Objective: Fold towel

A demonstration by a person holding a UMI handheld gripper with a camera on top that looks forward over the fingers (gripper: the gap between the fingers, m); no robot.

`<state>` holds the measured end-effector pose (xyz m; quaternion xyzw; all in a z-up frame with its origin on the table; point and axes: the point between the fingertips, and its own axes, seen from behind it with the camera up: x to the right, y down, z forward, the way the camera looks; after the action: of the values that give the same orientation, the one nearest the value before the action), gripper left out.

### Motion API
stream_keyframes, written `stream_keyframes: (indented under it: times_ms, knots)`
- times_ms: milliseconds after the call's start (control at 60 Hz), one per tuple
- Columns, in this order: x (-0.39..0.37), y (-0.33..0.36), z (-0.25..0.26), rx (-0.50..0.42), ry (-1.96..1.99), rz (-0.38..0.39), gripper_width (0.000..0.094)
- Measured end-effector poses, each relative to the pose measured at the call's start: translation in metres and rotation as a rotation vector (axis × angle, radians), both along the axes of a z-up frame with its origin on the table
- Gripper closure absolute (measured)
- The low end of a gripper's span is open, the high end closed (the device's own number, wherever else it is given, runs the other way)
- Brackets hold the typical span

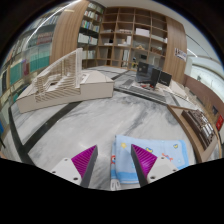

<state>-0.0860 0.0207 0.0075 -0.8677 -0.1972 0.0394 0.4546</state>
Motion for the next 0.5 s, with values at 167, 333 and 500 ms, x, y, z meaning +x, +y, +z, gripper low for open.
stream_keyframes:
  times_ms: [167, 333, 500]
  knots:
    - [0.006, 0.000, -0.018, -0.052, 0.017, 0.003, 0.0365]
    - [0.024, 0.009, -0.020, -0.013, -0.025, -0.049, 0.0897]
    - [0.017, 0.011, -0.013, -0.014, -0.034, -0.004, 0.0926]
